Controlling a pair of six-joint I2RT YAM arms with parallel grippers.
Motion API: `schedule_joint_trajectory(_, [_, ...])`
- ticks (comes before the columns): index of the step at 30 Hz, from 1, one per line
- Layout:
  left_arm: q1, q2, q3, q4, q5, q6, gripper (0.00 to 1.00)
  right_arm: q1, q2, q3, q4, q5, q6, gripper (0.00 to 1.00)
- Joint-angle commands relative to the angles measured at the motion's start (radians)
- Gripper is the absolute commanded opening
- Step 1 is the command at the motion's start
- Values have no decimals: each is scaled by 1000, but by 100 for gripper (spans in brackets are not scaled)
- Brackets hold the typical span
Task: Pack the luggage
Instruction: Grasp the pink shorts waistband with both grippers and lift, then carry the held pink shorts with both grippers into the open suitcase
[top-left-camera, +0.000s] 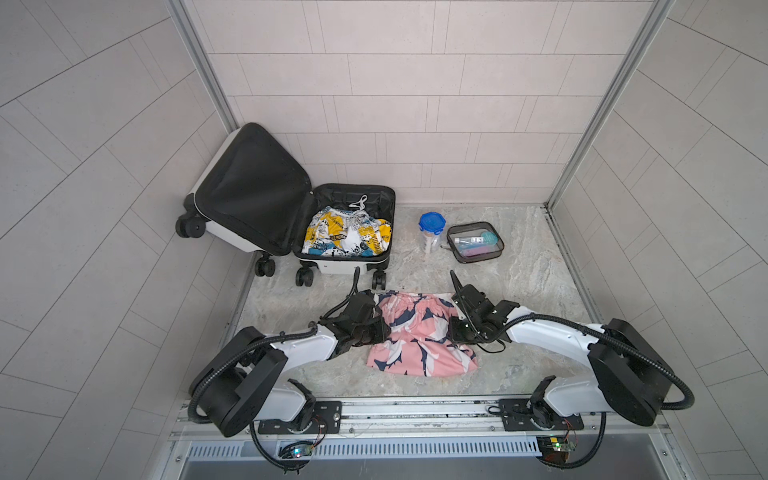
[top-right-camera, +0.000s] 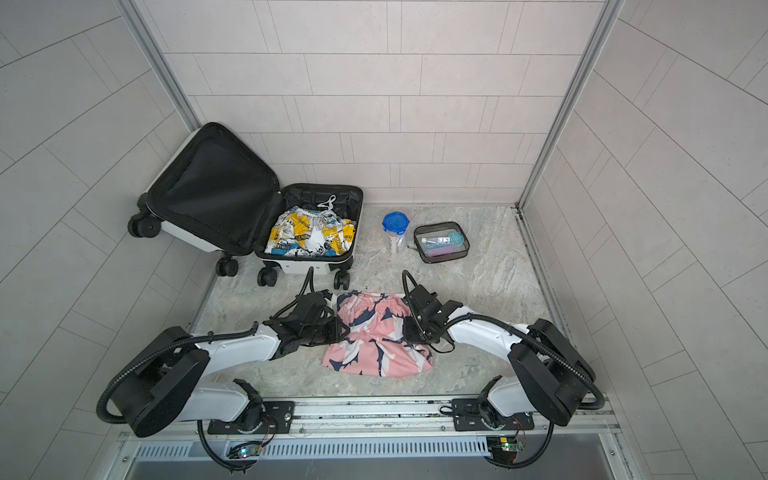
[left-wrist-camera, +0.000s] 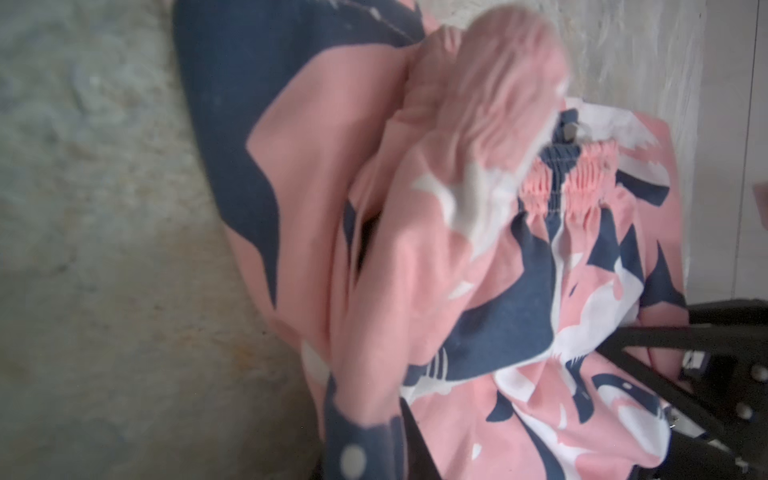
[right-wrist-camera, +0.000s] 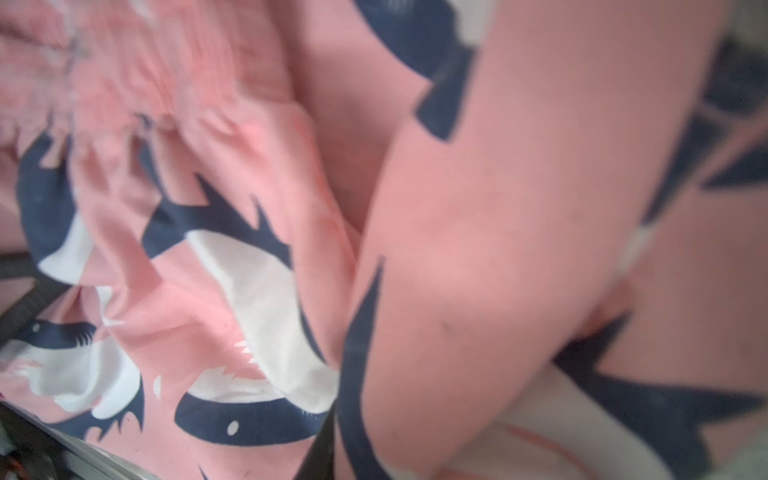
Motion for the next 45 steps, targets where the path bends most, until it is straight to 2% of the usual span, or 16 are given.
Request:
schedule_joint_trajectory(1, [-22,-68,70,-126,-1,6,0,27,-26,62,-45,39,8,3])
schedule_joint_trajectory(2, [-23,-94,88,-164,-10,6,0,32,-34,82,-59,41,7,0])
schedule_joint_trajectory(10, [-24,-332,289,-491,-136,90,0,69,-125,236,-138,39,-4,0])
schedule_joint_trajectory(16, [11,-379,475,-650,-239,205,0,76,-136,383,-148,27,-26,0])
schedule_joint_trajectory(22, [92,-284,698,-757,-286,321,0,75,-71,529,-103,49,-37,0])
schedule_joint_trajectory(28, [187,-155,882,-780,-302,393,0,75,96,753,-100,73,-83,0])
schedule_joint_trajectory(39, [424,68,1192,-839,-257,487,0,58,488,1321,-247,76,-169,0])
schedule_joint_trajectory(45, [524,164,1296,-842,-205,490,0,37,687,1623,-313,53,-185,0])
